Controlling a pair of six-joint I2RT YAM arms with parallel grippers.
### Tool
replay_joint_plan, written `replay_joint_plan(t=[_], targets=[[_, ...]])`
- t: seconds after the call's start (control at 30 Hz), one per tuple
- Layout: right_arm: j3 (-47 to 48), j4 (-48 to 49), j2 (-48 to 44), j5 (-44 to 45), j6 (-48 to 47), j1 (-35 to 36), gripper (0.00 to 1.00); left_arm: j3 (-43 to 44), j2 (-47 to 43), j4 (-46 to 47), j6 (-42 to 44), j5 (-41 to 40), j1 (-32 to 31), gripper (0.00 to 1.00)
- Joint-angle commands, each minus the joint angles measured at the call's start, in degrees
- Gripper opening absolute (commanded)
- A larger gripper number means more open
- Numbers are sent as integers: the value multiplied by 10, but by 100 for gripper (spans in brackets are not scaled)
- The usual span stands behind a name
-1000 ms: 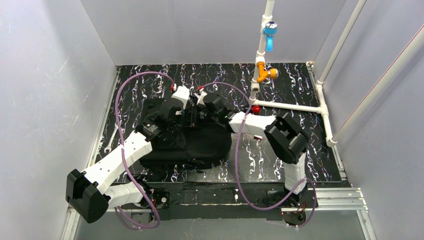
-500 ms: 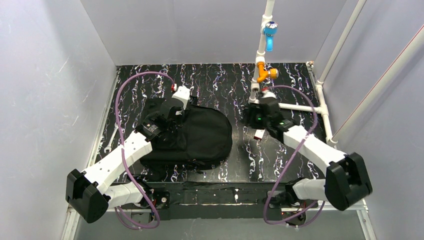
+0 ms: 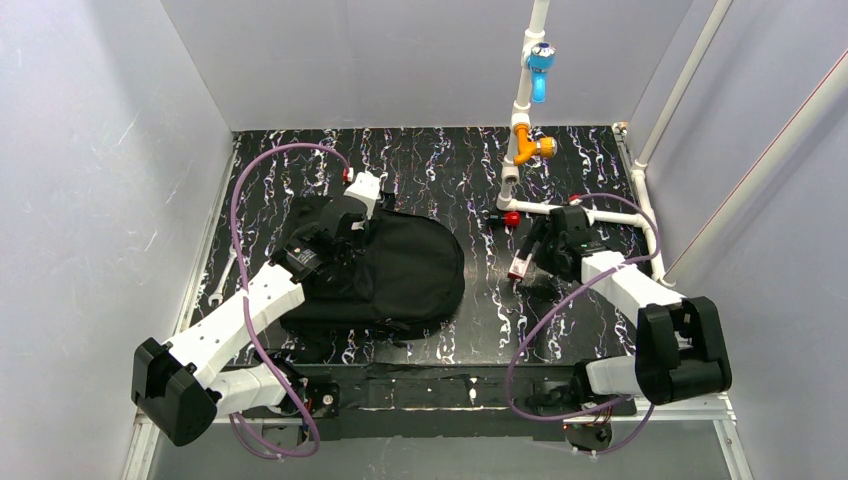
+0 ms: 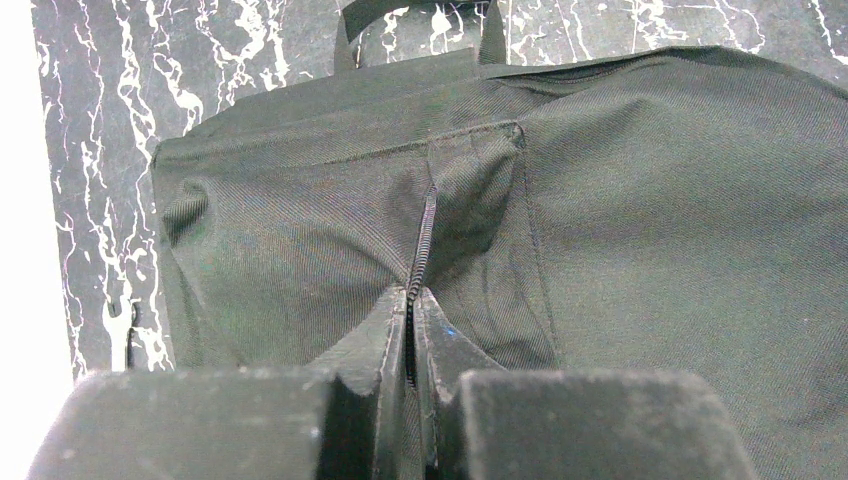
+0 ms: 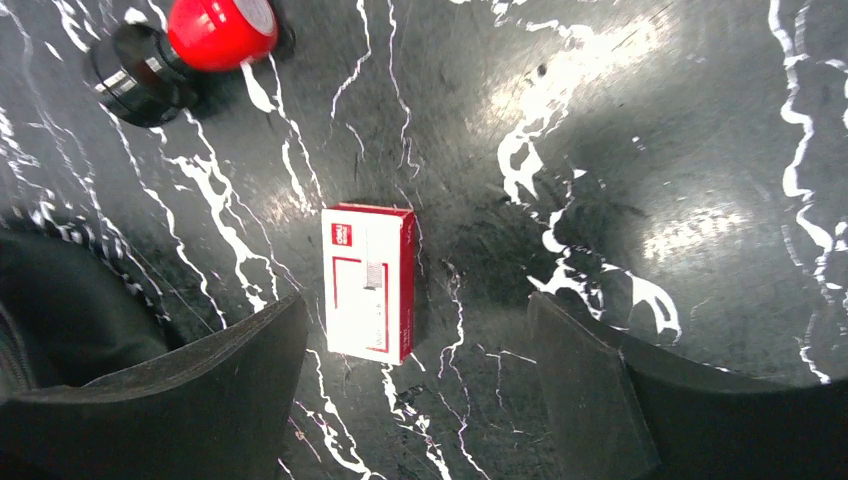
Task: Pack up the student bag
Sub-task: Pick up the stationery from the center of the board.
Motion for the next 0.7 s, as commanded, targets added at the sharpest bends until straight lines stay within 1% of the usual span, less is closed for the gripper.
replay_joint_plan(t=[0.0,0.1,0.2,0.23,0.3,0.37,0.43,0.5,0.67], targets=[[24,-32,28,64,-1,55,94,21,-15,46,-13,26,-7,0],[48,-57,66,141,11,103,95,20,-15,45,-13,24,-7,0],[98,-114,129,226,27,140,95,20,-15,44,-12,20,-7,0],[121,-131,177,254,31,161,92,20,-17,45,-12,19,-7,0],[127,-125,203,249,32,170,87,20,-17,45,-12,20,-7,0],[136,-122,223,250,33,181,85,20,-17,45,-12,22,-7,0],[136,-116,233,246,35,186,79,20,-17,45,-12,21,-7,0],[119,-93,224,230,36,187,75,19,-18,44,-11,17,-7,0],[66,-56,178,217,59,188,58,19,-20,45,-9,14,-7,0]])
